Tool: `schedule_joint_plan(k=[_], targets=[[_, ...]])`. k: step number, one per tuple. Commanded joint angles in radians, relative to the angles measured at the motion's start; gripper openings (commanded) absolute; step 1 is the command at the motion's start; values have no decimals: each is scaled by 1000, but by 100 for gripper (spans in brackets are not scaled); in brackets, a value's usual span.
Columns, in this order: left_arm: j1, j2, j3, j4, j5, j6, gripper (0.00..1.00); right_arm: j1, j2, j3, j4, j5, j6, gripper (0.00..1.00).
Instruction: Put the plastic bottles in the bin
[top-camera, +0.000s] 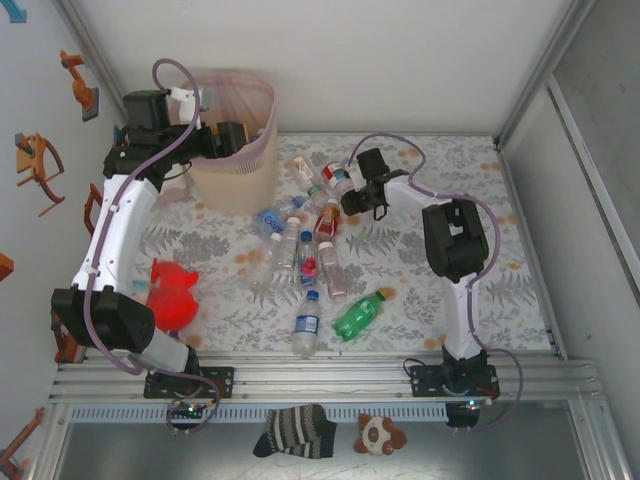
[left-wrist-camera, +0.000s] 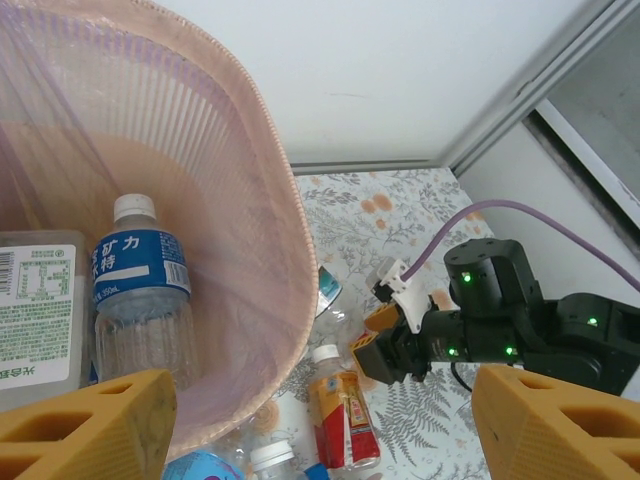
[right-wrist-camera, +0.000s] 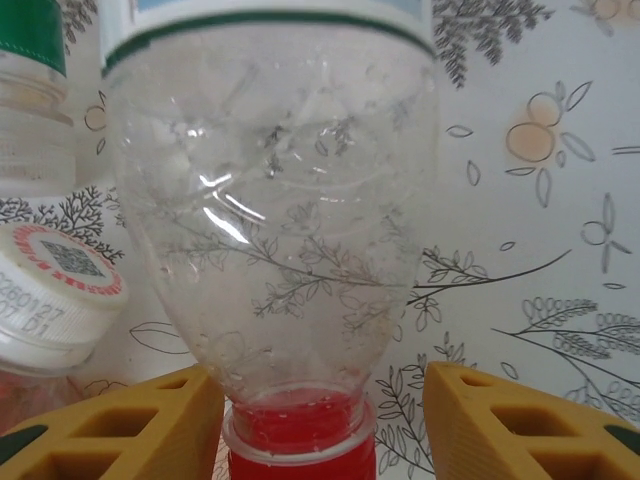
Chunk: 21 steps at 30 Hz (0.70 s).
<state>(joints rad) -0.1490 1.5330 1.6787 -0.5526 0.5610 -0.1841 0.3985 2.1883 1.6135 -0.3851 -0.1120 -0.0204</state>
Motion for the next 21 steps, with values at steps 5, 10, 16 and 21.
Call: schedule_joint_plan(k=[5,10,16,21], targets=[[6,-23,-2,25,19,-11,77,-5,15,21,4,-8,-10,51],[6,-22,-3,26,18,-11,77,-4,-25,-4,16,-9,-10,39],[6,-20,-1,32,20,-8,78,-4,-103,-41,15,13,-34,33],[6,-4,30,-9,50,56,78,-4,-207,-80,-7,61,-107,31]])
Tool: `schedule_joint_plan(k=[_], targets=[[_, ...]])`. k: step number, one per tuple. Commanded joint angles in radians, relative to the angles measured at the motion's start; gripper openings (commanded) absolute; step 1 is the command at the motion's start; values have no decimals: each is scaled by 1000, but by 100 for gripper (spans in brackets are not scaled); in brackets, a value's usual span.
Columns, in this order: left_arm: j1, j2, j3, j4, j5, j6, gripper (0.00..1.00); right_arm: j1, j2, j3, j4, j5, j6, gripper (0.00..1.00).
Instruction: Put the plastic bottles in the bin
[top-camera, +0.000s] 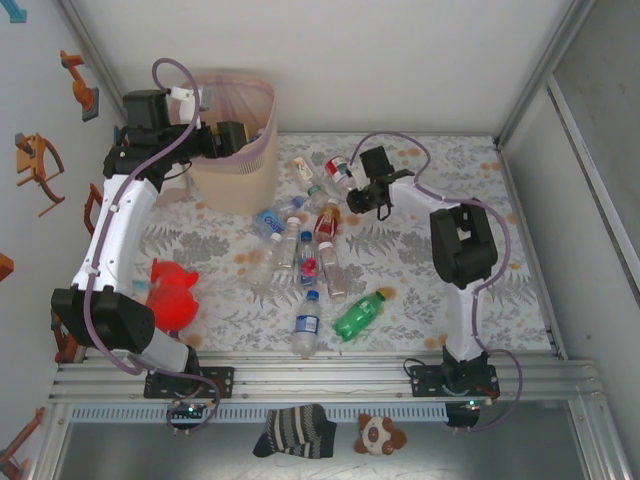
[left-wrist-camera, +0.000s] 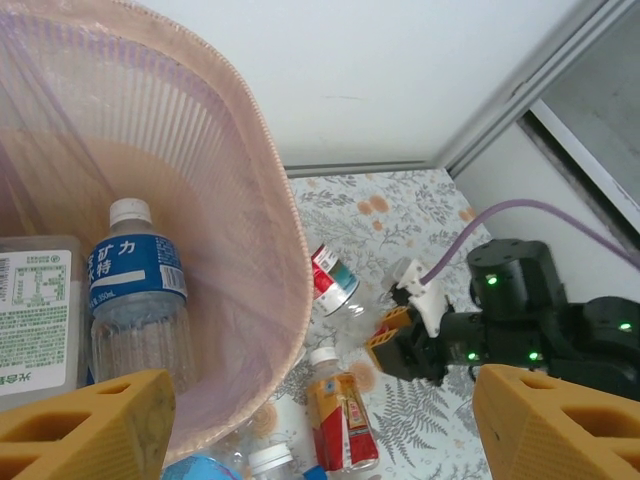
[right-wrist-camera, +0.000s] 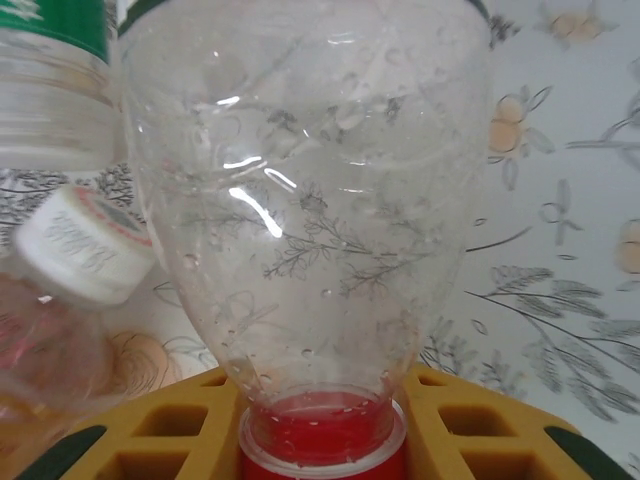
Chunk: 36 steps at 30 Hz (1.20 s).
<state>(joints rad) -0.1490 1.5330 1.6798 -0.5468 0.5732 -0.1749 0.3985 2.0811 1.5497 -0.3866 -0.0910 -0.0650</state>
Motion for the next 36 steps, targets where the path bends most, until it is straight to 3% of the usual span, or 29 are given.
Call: schedule_joint_plan(k=[1,7,15,22,30,36], targets=[[6,-1,37,-27,44,65,78,-4,-129,-33,-5,46,-87,31],[6,7,79,-91,81,142,80,1,-299,-165,65,71,-297,28],[-7,6,119,-178,158,255,82,54,-463,-253,90,149,-747,25],[-76,16,149,-309,152,411,85,117,-589,-323,172,180,-1112,21],[-207,144,305,-589,92,583,88,198,-693,-335,194,166,-1362,17],[-285,242,418,-739,113,650,92,252,-742,-356,212,183,-1472,16]])
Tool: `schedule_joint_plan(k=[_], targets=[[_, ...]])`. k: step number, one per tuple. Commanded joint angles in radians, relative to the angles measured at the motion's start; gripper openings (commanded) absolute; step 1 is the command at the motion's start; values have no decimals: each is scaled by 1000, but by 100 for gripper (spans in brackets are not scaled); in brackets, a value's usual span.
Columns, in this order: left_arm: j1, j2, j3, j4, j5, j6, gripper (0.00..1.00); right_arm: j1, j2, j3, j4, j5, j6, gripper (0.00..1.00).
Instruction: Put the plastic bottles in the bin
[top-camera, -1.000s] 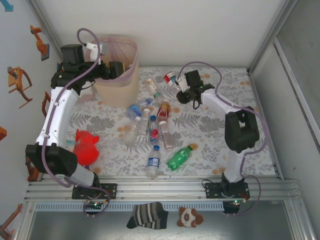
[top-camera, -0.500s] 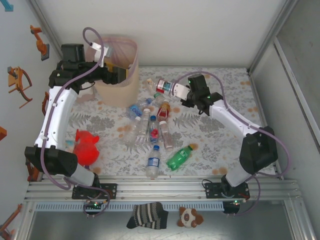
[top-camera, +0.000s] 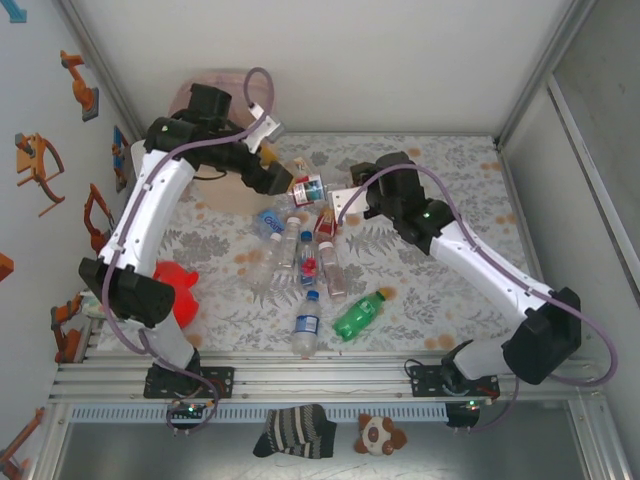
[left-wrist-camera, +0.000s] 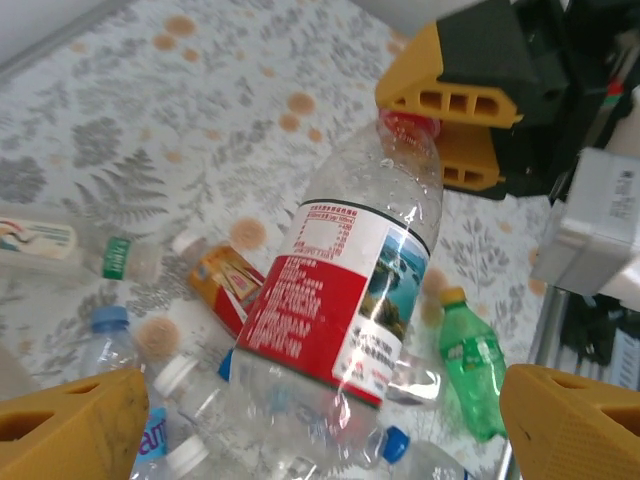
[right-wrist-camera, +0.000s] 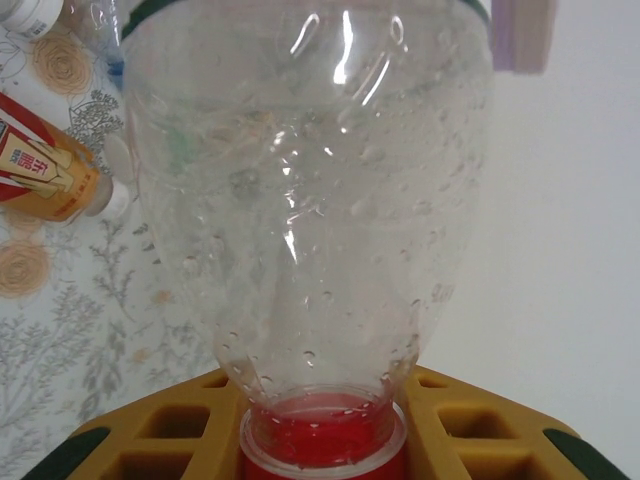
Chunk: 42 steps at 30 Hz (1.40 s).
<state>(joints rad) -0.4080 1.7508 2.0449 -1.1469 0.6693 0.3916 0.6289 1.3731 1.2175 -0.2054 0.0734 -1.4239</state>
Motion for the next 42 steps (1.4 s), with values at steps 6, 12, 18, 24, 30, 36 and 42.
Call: schedule_joint_plan(k=[6,12,18,24,30,36,42], targets=[[-85,149,200,-329,36,147,93,68,-82,-36,35,22,-165,15],[-112,261,324,-496,66,200,90,92,-107,-32,28,30,-188,15],[-126,278,322,-519,104,225,85,106,-124,-26,26,32,-196,15],[-127,284,327,-524,104,228,79,113,-136,-21,25,23,-195,14],[-127,287,322,-527,104,229,82,120,-146,-20,30,11,-194,15],[-127,293,322,-534,104,237,74,120,-149,-19,28,9,-193,14],[-127,289,326,-540,112,256,63,120,-149,-22,27,20,-183,15]])
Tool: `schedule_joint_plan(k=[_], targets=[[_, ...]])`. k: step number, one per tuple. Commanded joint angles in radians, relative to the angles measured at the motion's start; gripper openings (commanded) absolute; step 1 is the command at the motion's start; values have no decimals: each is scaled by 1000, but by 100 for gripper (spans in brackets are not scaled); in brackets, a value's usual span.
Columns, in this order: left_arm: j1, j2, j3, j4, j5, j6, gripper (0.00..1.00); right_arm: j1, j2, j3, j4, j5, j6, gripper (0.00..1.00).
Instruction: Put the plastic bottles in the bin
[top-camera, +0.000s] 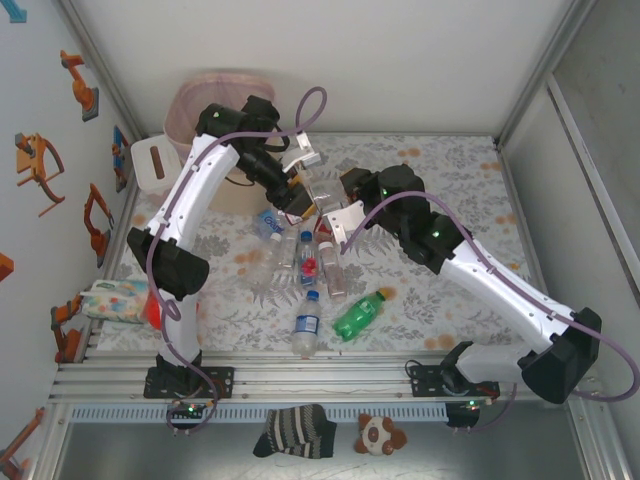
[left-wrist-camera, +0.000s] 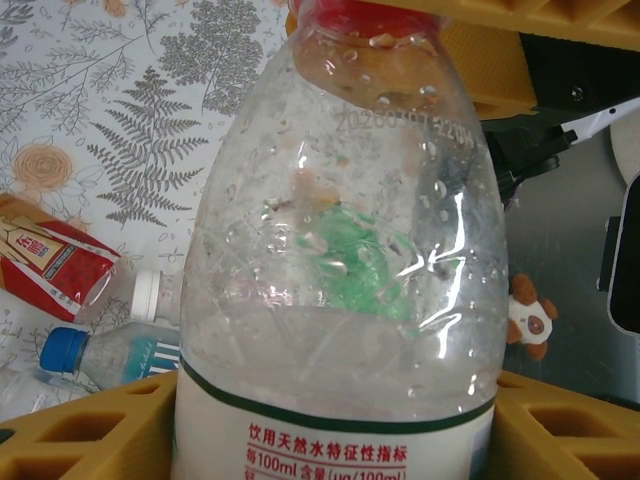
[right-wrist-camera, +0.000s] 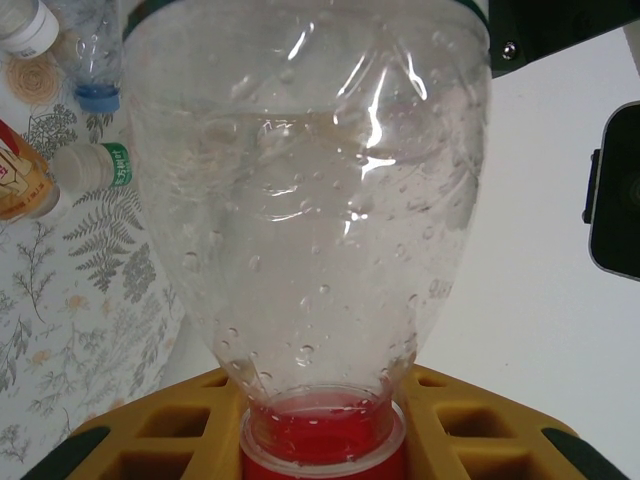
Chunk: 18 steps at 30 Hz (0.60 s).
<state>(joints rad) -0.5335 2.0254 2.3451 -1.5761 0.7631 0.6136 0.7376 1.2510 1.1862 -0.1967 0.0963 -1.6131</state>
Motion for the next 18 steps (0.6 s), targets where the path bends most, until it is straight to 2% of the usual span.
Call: schedule_joint_plan(k=[1,3,6,9,18], targets=[[0,12,26,-111,18,35,62,11,-28,9,16,1,10,17],[1,12,25,-111,18,37,60,11,-30,8,13,9,21,24],[4,8,27,-108,19,37,56,11,-39,5,11,23,44,43],[7,4,31,-105,12,34,55,11,-51,-7,15,38,58,56],[46,-22,50,-33,-47,-38,53,11,-111,-37,-13,57,153,60]])
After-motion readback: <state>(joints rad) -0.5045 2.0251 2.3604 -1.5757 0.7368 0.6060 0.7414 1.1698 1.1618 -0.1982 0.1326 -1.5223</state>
